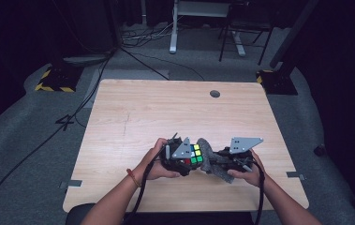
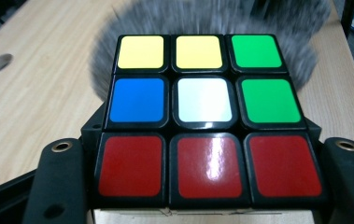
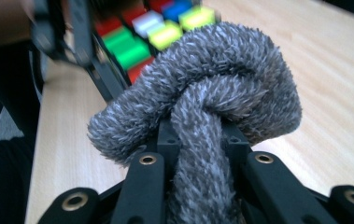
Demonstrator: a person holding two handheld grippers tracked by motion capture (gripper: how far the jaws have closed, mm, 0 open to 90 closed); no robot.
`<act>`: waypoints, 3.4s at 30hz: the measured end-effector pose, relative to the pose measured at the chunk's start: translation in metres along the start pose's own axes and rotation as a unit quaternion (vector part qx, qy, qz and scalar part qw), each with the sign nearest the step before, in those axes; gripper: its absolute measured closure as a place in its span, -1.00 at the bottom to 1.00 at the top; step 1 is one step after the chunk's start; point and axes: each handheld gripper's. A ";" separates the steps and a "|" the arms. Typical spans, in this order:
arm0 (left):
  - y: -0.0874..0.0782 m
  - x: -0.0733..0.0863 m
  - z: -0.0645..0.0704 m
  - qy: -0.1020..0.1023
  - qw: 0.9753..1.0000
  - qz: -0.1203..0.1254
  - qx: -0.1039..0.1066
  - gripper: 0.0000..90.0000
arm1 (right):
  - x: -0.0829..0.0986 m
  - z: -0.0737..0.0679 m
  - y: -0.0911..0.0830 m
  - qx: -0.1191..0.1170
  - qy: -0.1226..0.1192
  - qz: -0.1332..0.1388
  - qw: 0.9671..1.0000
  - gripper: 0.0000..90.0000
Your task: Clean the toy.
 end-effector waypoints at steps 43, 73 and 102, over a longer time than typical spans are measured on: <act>0.009 -0.002 0.008 0.026 0.999 -0.027 -0.003 -0.26 | -0.010 -0.011 0.006 0.019 -0.033 -0.033 0.999 0.69; 0.011 -0.003 0.014 0.035 0.999 -0.033 0.005 -0.26 | -0.012 -0.012 0.001 0.011 -0.026 -0.019 0.999 0.69; -0.010 -0.001 0.001 0.010 1.000 0.024 0.016 -0.27 | 0.007 0.008 -0.002 -0.033 0.000 0.006 0.999 0.68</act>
Point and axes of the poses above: each handheld gripper's, and its own axes: y roughly forward along the jaws, x roughly out of its underside, z roughly to its right, and after that the axes turned 14 degrees about -x, right-handed
